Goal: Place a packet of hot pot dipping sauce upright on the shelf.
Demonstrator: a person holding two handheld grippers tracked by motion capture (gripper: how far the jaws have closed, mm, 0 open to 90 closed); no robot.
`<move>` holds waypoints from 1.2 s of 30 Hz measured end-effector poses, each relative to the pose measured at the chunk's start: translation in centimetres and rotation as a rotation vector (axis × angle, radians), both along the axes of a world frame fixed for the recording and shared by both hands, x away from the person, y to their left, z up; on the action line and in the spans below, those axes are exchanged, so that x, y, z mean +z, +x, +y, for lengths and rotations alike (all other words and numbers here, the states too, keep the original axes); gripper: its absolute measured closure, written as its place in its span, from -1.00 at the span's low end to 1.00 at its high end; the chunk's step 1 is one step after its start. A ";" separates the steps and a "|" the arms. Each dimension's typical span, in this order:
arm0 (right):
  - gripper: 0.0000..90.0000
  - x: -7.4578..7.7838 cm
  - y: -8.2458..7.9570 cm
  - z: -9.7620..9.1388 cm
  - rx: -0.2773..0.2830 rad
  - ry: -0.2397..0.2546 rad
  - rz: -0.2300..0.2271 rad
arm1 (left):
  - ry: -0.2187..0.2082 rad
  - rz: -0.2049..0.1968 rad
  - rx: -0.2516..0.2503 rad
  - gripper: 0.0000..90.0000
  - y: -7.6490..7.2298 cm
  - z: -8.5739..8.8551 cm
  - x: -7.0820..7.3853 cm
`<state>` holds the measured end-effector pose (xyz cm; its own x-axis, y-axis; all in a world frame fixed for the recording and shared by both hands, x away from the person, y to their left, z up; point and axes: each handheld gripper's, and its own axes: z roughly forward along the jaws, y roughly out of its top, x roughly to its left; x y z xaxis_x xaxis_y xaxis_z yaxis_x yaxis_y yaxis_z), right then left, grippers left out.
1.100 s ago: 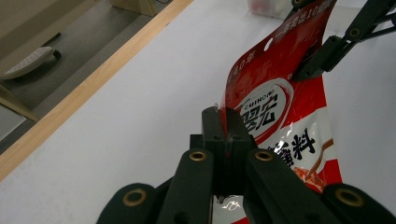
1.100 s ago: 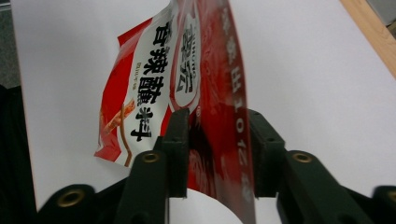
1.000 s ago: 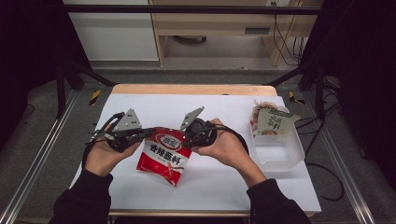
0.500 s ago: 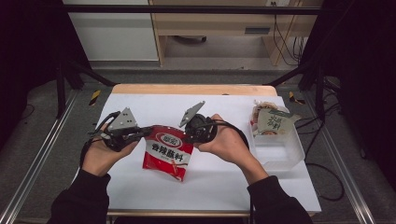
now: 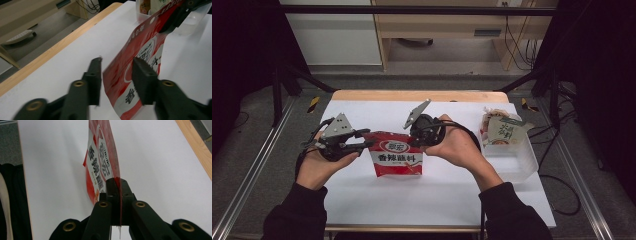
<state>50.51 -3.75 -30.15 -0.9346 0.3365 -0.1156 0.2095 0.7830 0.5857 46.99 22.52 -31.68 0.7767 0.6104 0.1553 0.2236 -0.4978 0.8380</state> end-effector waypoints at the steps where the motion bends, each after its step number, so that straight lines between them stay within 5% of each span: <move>1: 1.00 0.0 0.1 0.0 -0.001 0.002 -0.003 | 0.004 -0.001 0.012 0.15 0.1 0.1 -0.2; 9: 1.00 0.6 0.6 -1.0 -0.032 -0.004 -0.005 | 0.001 0.028 0.075 -0.45 0.0 0.9 -2.4; 14: 1.00 1.1 1.0 -1.9 -0.051 -0.004 -0.013 | -0.001 0.054 0.111 -0.65 -0.1 1.8 -4.4; 25: 1.00 2.5 1.1 -4.1 -0.064 0.007 -0.039 | 0.006 0.118 0.185 -0.75 -0.3 3.6 -9.5; 36: 1.00 3.2 0.8 -6.4 -0.089 0.017 -0.048 | -0.006 0.157 0.229 -0.82 -1.3 5.1 -12.3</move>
